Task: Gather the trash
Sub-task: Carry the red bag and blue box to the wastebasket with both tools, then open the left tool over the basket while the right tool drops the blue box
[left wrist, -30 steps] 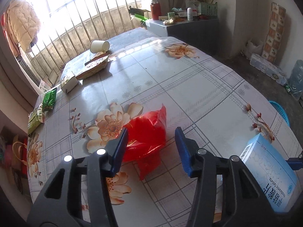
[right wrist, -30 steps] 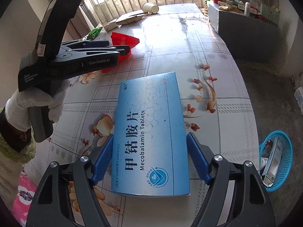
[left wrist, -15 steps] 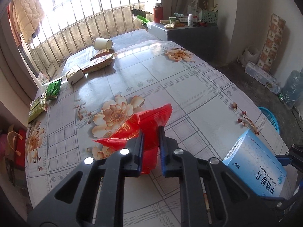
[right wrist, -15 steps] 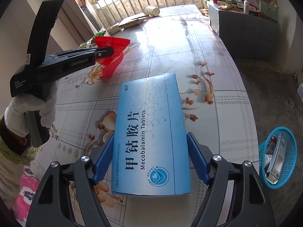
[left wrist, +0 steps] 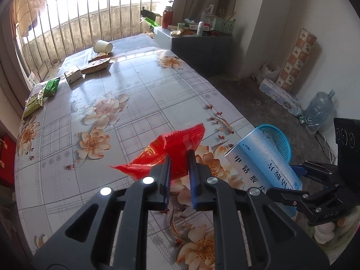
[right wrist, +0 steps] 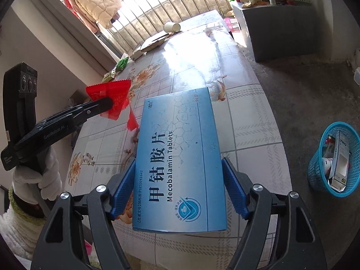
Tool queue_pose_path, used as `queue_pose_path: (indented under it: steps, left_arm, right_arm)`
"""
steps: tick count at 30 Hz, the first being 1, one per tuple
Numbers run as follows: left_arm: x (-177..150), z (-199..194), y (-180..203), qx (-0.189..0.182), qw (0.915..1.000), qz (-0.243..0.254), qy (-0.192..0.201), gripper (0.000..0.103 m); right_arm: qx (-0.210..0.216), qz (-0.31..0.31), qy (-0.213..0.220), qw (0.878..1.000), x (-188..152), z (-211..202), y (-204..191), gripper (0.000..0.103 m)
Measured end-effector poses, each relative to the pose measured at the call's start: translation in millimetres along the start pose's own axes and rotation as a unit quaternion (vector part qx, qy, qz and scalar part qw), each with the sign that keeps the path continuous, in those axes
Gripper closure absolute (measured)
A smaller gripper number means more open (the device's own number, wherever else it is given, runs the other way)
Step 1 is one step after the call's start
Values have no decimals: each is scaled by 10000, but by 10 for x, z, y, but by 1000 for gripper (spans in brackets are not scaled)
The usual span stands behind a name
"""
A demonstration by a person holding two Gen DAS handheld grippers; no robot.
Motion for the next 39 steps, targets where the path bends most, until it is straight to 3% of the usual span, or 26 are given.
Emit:
queue_pose_path:
  steps: [7,13,17,20,25,32,35,37,39]
  left_arm:
    - [228,23,981,-657,9966,492,52,91]
    - [411,348,2022,-1307,9867,954,-172,91]
    - [460,844,2629,-1707,9782,955,-695,90]
    - [442,1417,2936,-1960,9684,599,-1421,90]
    - [310,2513,3148,-1862,9512,-102,-2461,89]
    - [116,3685,3275,-1381,9396,-494,-3091,89]
    - [67,3969,3340,-1284,9389,-556,-3143,78]
    - [75,4090,3358,-1247,9416,-650,-3061,61]
    - [80,4161,3369,-1222,9432,-640,-3023,53]
  right_arm:
    - [37,812,613,9948,-155,-694,655,31]
    - [-431,1588,1210,9789,-323,-1289,1498,31]
    - [-628,2374,1360,9598,-491,-1446,2210,31]
    - [-756,2916,1361,9438,-626,-1413,2675,31]
    - [-736,3576,1267,9223,-906,-1268,3207,31]
    - [-797,3961,1053,9086,-1128,-1090,3632,31]
    - [-830,4063,1009,9044,-1175,-1045,3769,31]
    - [-853,4104,979,9026,-1200,-1013,3836,31]
    - [-875,4143,938,9010,-1220,-980,3896,31]
Point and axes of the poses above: each gripper's, at about its wrist camera, not at the fingertips, and z roughly the way its jaws point, y to its right, x to its top, the point moved 6 cm from there along z, roughly the way its jaws point, and after that the axes turned 5 degrees about -x, right-handed, at the moved point
